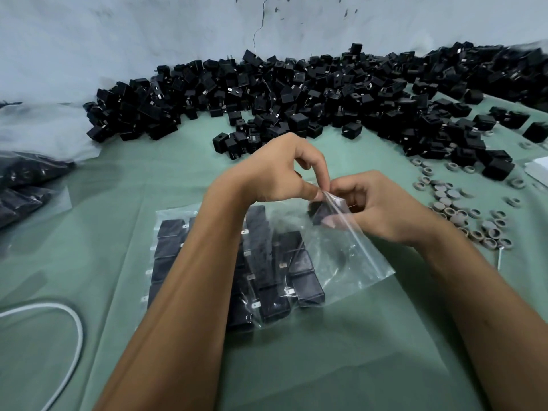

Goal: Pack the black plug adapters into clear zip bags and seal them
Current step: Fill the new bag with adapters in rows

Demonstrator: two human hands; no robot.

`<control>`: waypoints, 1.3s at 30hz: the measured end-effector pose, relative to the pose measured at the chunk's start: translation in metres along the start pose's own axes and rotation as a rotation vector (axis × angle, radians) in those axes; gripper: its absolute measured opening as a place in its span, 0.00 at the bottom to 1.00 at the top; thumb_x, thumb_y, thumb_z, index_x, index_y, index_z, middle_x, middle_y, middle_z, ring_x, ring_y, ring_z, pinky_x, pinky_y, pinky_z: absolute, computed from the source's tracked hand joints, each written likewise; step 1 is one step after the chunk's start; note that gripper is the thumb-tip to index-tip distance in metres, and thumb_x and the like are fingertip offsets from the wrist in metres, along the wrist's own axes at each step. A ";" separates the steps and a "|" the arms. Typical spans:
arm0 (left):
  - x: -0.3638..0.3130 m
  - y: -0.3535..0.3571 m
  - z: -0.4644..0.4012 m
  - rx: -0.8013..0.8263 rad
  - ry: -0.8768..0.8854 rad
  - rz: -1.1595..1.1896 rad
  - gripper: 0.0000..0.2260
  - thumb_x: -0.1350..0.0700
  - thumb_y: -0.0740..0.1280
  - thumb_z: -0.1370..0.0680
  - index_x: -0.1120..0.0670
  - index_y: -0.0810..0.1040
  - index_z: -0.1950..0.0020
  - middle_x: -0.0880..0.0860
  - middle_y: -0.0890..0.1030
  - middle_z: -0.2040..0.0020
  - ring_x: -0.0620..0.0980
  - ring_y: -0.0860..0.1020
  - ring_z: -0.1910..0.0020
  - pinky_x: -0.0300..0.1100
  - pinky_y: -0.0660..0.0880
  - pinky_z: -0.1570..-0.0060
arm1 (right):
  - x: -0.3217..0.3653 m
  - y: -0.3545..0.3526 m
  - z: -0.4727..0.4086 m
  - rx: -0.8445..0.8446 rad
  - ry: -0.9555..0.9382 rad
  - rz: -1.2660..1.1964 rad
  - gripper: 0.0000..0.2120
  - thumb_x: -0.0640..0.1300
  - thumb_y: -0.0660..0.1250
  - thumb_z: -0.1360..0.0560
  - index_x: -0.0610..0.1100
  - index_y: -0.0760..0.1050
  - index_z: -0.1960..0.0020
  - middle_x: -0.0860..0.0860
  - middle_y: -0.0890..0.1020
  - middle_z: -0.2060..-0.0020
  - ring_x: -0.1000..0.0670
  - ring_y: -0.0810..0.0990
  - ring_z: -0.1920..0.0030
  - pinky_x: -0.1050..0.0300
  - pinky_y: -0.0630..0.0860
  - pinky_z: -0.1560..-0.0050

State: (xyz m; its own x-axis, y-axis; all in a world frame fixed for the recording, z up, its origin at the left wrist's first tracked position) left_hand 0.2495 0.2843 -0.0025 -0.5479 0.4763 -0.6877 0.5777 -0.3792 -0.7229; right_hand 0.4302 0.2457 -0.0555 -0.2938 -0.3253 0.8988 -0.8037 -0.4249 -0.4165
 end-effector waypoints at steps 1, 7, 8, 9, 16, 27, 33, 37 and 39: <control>-0.001 0.000 0.000 -0.007 0.009 0.012 0.06 0.59 0.80 0.30 0.50 0.88 0.56 0.51 0.81 0.46 0.48 0.77 0.41 0.55 0.78 0.41 | -0.001 0.004 -0.002 0.005 -0.026 0.025 0.11 0.39 0.78 0.27 0.41 0.84 0.45 0.47 0.88 0.52 0.45 0.88 0.52 0.53 0.83 0.50; -0.003 0.000 -0.002 -0.011 0.059 0.048 0.07 0.62 0.79 0.29 0.51 0.87 0.55 0.53 0.81 0.45 0.49 0.77 0.41 0.56 0.78 0.43 | -0.021 0.024 -0.016 -0.143 -0.074 0.161 0.09 0.45 0.76 0.25 0.57 0.84 0.49 0.53 0.87 0.54 0.52 0.87 0.53 0.52 0.84 0.52; -0.002 0.000 -0.002 -0.006 0.064 0.060 0.07 0.62 0.79 0.29 0.52 0.87 0.55 0.52 0.82 0.47 0.49 0.78 0.42 0.55 0.79 0.44 | -0.026 0.026 -0.017 -0.147 -0.103 0.230 0.09 0.41 0.73 0.23 0.55 0.84 0.48 0.55 0.88 0.55 0.55 0.87 0.54 0.57 0.83 0.54; -0.002 0.000 -0.002 -0.003 0.073 0.076 0.07 0.62 0.79 0.28 0.52 0.87 0.54 0.50 0.82 0.49 0.48 0.78 0.43 0.52 0.80 0.44 | -0.030 0.026 -0.016 -0.156 -0.159 0.265 0.11 0.35 0.68 0.20 0.50 0.83 0.47 0.58 0.88 0.55 0.58 0.87 0.53 0.62 0.83 0.55; 0.028 -0.025 0.011 -0.068 -0.063 0.078 0.06 0.60 0.77 0.25 0.52 0.85 0.50 0.49 0.85 0.51 0.45 0.83 0.54 0.39 0.80 0.52 | -0.027 0.044 -0.019 -0.122 -0.234 0.129 0.12 0.55 0.74 0.24 0.65 0.81 0.42 0.57 0.85 0.46 0.50 0.86 0.48 0.47 0.85 0.48; 0.083 -0.048 0.049 0.144 -0.481 -0.011 0.05 0.56 0.78 0.27 0.49 0.87 0.53 0.47 0.87 0.58 0.43 0.83 0.58 0.39 0.76 0.56 | -0.008 0.044 -0.025 -0.185 -0.256 0.123 0.04 0.53 0.75 0.27 0.55 0.84 0.54 0.55 0.85 0.58 0.51 0.86 0.57 0.59 0.82 0.55; 0.082 -0.044 0.048 0.115 -0.500 -0.047 0.02 0.55 0.79 0.28 0.49 0.88 0.58 0.47 0.87 0.57 0.50 0.84 0.48 0.49 0.76 0.38 | -0.021 0.045 -0.028 -0.195 -0.214 0.111 0.08 0.58 0.74 0.27 0.57 0.84 0.51 0.54 0.86 0.56 0.51 0.87 0.56 0.58 0.83 0.56; 0.081 -0.044 0.049 0.123 -0.516 -0.060 0.03 0.53 0.79 0.28 0.51 0.88 0.58 0.47 0.87 0.58 0.49 0.84 0.49 0.53 0.74 0.34 | -0.030 0.048 -0.027 -0.187 -0.252 0.055 0.06 0.57 0.72 0.22 0.60 0.83 0.45 0.54 0.86 0.53 0.50 0.87 0.57 0.61 0.83 0.60; 0.081 -0.044 0.049 0.116 -0.526 -0.060 0.04 0.53 0.79 0.28 0.51 0.87 0.60 0.47 0.87 0.60 0.49 0.83 0.50 0.53 0.74 0.34 | -0.034 0.048 -0.026 -0.187 -0.238 0.062 0.06 0.56 0.72 0.21 0.61 0.83 0.44 0.53 0.86 0.51 0.51 0.88 0.57 0.60 0.83 0.60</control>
State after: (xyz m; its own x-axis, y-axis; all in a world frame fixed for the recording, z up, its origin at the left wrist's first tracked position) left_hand 0.1501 0.3006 -0.0297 -0.8240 0.0498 -0.5644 0.4817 -0.4627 -0.7442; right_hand 0.3878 0.2581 -0.1026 -0.2332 -0.5439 0.8061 -0.8759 -0.2425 -0.4170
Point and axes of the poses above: each hand's wrist, its own z-axis away from the middle knuckle, its own y-axis out of the palm, x = y × z, the point moved 3 cm from there along -z, towards the middle knuckle
